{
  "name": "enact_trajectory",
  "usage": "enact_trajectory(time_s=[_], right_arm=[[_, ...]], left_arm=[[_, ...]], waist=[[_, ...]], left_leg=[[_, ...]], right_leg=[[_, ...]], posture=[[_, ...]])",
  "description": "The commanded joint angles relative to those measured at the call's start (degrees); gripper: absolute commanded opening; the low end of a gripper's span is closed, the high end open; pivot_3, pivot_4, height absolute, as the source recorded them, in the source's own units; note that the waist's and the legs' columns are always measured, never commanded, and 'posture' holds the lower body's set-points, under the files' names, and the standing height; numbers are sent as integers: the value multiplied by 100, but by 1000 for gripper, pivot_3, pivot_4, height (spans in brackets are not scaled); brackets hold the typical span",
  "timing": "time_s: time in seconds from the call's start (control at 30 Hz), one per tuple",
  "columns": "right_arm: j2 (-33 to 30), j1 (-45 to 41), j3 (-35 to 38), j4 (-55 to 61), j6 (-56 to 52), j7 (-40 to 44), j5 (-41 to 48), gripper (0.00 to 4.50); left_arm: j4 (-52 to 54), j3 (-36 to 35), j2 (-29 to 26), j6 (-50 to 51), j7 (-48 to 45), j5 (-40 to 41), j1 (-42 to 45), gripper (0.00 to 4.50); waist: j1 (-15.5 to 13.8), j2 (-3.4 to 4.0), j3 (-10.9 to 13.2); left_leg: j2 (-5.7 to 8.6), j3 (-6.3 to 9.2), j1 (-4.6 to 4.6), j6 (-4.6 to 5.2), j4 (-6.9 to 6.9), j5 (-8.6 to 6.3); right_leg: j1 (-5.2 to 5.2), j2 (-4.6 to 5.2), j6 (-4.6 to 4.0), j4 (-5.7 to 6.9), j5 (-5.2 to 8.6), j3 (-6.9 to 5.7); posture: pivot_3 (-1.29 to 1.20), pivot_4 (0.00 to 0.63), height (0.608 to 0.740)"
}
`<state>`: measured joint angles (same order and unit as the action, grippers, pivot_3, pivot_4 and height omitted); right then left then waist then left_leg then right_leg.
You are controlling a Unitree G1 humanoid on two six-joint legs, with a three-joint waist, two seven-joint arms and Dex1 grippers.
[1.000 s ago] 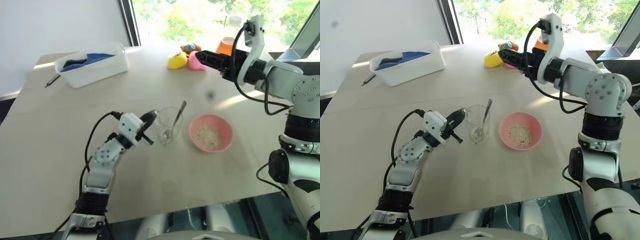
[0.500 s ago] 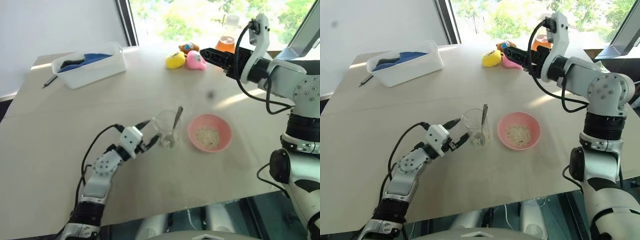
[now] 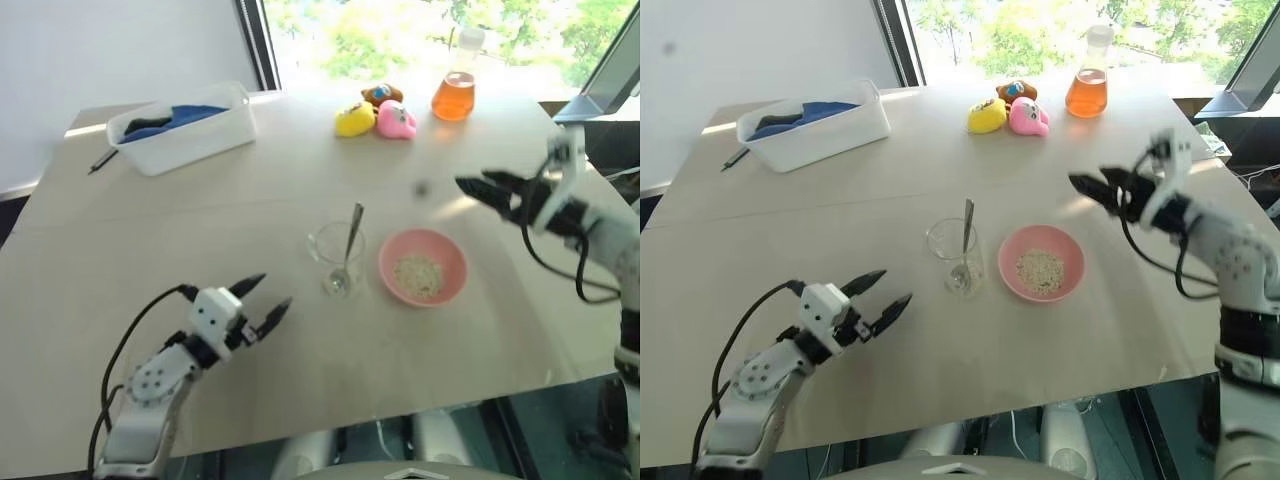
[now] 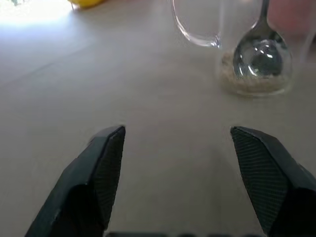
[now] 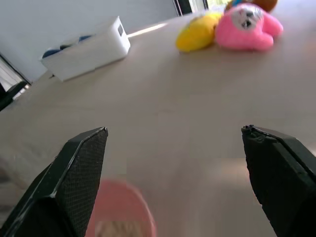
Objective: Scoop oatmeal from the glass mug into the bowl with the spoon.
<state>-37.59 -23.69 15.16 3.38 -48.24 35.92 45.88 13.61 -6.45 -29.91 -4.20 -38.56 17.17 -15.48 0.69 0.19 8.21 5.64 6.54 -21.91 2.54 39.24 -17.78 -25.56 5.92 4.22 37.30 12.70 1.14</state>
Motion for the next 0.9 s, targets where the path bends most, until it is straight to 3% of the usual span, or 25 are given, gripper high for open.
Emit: enact_trajectory(time_s=[0.03,0.4,0.6,0.7,0.9], right_arm=[[-320,696,251,-127,1020,561,-614,4454],[-41,2834,215,77,3353,1974,-1339,4454],[161,3064,131,-3,3774,2324,-1369,4454],[218,3154,25,-165,4244,2845,-1421,4454],[222,3111,-31,-464,4413,3064,-1469,4454]], left_arm=[[546,-276,-33,140,-8,286,-317,4481],[1102,-241,230,482,65,385,-1538,4481],[1300,-159,375,662,463,60,-1571,4481],[1360,-140,410,716,547,-18,-1588,4481],[1358,-127,514,698,608,-69,-1616,4481]], waist=[[-5,-1,-1],[-8,-2,-2],[-46,-2,4],[-46,-4,4],[-62,-5,5]], left_leg=[[-1,0,11,0,1,0],[-6,-7,38,3,-2,-4],[-13,2,126,38,-15,-30],[-13,3,129,35,-15,-28],[-12,3,128,22,-15,-21]], right_leg=[[9,0,0,7,0,0],[36,-14,2,-5,1,7],[135,-15,5,-45,3,-7],[142,-28,6,-52,2,-9],[142,-23,6,-55,1,-9]], posture=[[0,150,740],[0,150,740],[0,150,740],[0,150,740],[0,150,740]])
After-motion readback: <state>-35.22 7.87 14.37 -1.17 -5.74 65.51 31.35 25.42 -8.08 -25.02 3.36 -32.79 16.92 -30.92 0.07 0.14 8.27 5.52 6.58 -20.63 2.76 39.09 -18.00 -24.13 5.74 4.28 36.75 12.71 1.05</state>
